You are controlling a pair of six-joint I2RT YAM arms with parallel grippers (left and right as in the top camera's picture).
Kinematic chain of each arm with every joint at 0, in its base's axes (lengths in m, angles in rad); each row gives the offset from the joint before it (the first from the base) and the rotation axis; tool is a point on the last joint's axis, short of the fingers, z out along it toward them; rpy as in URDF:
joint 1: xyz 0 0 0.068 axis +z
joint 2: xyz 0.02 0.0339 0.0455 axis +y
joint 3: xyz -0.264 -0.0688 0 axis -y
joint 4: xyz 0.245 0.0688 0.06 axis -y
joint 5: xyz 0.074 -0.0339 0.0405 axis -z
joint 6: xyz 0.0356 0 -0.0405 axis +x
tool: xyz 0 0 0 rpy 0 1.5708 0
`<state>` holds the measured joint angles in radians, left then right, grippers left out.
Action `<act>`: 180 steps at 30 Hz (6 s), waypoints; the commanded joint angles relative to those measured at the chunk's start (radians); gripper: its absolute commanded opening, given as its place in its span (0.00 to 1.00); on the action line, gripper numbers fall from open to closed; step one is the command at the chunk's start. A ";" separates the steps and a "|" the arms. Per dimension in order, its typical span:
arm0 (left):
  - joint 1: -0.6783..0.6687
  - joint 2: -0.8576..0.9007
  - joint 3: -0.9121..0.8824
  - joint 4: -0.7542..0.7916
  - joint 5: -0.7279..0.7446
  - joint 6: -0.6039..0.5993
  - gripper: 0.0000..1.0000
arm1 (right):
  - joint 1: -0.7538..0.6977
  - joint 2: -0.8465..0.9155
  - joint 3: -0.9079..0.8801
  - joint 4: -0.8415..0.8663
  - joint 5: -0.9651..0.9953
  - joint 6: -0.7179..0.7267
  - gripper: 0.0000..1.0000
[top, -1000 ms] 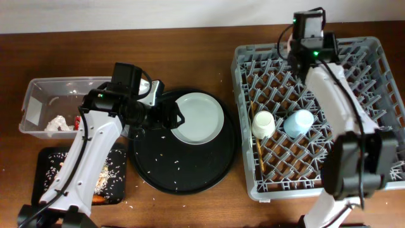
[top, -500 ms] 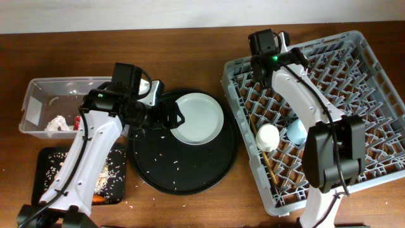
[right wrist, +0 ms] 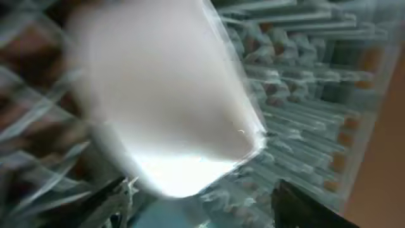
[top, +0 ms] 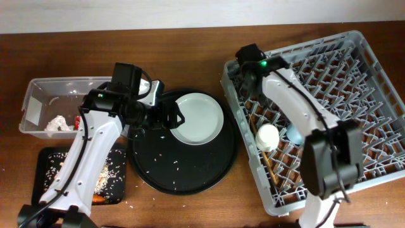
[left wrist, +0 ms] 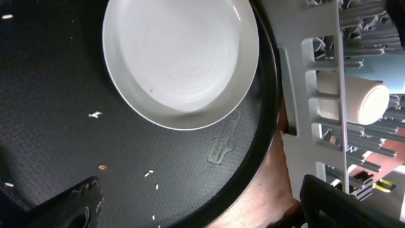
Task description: Sort waste into correct bins and load items into the dishwasher rack
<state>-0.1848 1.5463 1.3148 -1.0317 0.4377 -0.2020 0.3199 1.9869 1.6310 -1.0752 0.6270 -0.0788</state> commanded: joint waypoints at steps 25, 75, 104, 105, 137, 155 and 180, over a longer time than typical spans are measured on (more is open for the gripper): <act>0.000 -0.011 0.010 0.000 0.008 0.010 0.99 | 0.023 -0.211 -0.248 0.115 -0.824 0.140 0.28; 0.000 -0.011 0.010 0.000 0.008 0.010 0.99 | 0.027 -0.417 -0.202 0.344 -0.813 0.365 0.84; 0.364 -0.011 0.014 -0.001 -0.124 0.016 0.99 | 0.237 0.061 -0.228 0.385 -0.563 0.557 0.50; 0.364 -0.011 0.014 -0.001 -0.124 0.016 0.99 | 0.237 0.076 -0.229 0.385 -0.566 0.560 0.47; 0.364 -0.011 0.014 -0.001 -0.124 0.016 0.99 | -0.261 -0.328 0.120 0.125 0.369 0.122 0.04; 0.364 -0.011 0.014 -0.001 -0.124 0.016 0.99 | -0.377 -0.162 0.050 0.085 0.058 0.060 0.15; 0.364 -0.011 0.014 -0.001 -0.124 0.016 0.99 | -0.214 -0.485 0.069 0.061 -0.459 0.090 0.99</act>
<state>0.1738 1.5463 1.3151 -1.0317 0.3134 -0.2012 0.0944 1.6192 1.6863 -1.0164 0.1734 0.0002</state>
